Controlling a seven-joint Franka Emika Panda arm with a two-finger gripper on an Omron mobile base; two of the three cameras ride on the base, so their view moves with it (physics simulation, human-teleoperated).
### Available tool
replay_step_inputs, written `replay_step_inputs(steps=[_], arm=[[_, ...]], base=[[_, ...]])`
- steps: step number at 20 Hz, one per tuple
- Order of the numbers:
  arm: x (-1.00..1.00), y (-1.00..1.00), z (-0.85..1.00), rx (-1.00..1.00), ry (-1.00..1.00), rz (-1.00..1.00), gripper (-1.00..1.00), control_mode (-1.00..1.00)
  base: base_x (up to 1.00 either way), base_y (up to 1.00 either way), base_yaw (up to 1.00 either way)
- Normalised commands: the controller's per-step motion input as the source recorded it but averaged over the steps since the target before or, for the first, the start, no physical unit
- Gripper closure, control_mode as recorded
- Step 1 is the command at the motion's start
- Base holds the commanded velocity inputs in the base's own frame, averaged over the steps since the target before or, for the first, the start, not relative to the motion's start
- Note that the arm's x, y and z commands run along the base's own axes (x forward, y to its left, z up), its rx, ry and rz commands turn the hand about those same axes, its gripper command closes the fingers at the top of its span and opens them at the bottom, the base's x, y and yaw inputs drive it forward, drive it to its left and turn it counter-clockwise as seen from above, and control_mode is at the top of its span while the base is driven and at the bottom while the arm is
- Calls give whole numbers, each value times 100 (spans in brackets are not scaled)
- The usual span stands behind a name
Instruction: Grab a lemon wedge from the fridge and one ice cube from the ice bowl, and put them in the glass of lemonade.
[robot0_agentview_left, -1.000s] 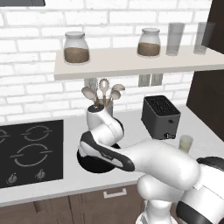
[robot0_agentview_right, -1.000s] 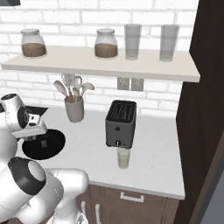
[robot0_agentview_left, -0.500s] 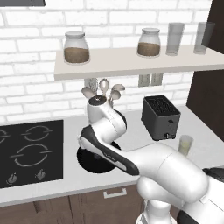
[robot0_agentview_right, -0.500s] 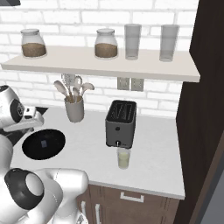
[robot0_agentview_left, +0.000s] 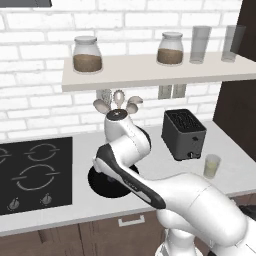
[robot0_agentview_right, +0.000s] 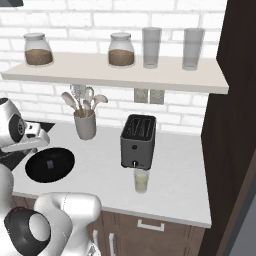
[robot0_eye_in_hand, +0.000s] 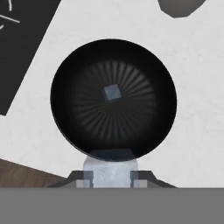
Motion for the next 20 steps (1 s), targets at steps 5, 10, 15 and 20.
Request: replay_step_inputs(steps=[5,10,15,20], arm=[[-9,-38,1,4,0,0,100,-100],[-3,-83,11,6,-4,-4,100,-100],[-14,-100,31,4,-5,-17,100,-100],[-15,-100,15,3,0,-23,100,-100]], base=[[0,0,0],[0,0,0],[0,0,0],[0,0,0]])
